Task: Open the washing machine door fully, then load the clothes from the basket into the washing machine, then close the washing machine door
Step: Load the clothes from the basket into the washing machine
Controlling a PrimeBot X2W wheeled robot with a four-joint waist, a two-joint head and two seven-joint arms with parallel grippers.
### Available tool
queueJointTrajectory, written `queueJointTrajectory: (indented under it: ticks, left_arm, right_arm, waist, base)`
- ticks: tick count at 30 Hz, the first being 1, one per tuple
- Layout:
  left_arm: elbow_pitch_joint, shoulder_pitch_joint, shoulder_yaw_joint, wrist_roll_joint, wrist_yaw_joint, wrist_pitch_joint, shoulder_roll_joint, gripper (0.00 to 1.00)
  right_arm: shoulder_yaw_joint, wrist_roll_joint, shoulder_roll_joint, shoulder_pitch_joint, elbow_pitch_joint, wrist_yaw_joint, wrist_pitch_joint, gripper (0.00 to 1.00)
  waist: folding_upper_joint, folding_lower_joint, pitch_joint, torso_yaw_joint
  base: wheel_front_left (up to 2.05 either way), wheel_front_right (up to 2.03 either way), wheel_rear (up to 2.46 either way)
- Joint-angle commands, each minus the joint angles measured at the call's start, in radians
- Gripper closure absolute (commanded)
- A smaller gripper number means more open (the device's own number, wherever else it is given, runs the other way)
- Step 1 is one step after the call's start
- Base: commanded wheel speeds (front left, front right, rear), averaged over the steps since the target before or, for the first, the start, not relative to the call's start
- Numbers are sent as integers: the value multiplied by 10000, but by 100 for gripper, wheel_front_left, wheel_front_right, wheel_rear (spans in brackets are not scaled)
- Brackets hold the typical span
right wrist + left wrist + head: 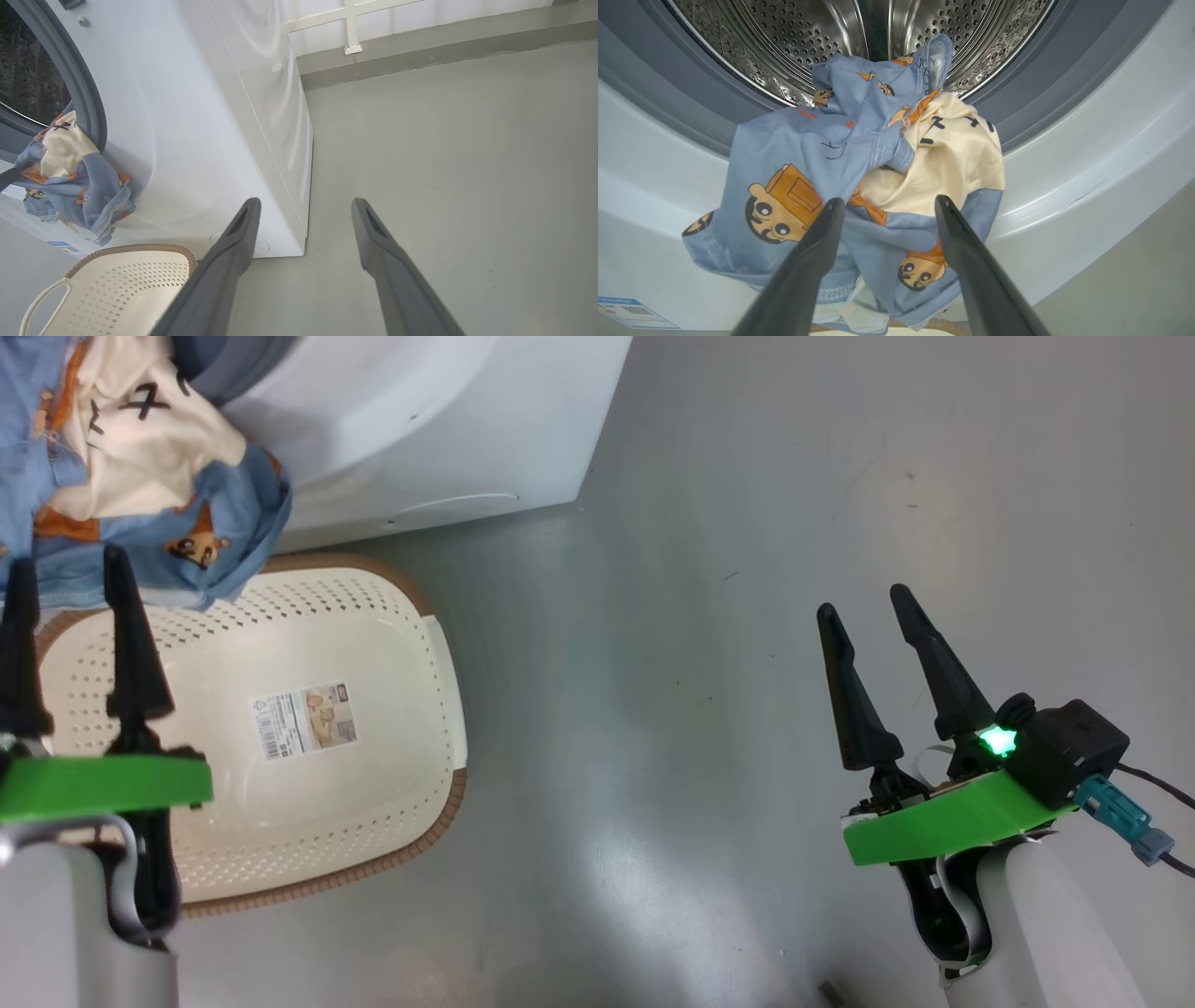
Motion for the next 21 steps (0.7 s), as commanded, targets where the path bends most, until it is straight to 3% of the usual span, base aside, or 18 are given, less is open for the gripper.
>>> queueJointTrajectory:
  ticks: [1,21]
  left_arm:
    - [-441,456,368,137,118,-82,202,0]
    - [-1162,2819,1096,888,94,-88,-491,0]
  right_arm:
    - [219,-12,11,39,-191,62,-48,0]
    - [252,-86,11,70,-178,62,-48,0]
  waist:
    - [0,0,-17,10]
    - [0,0,-117,29]
  base:
    - [0,0,0]
    - [0,0,0]
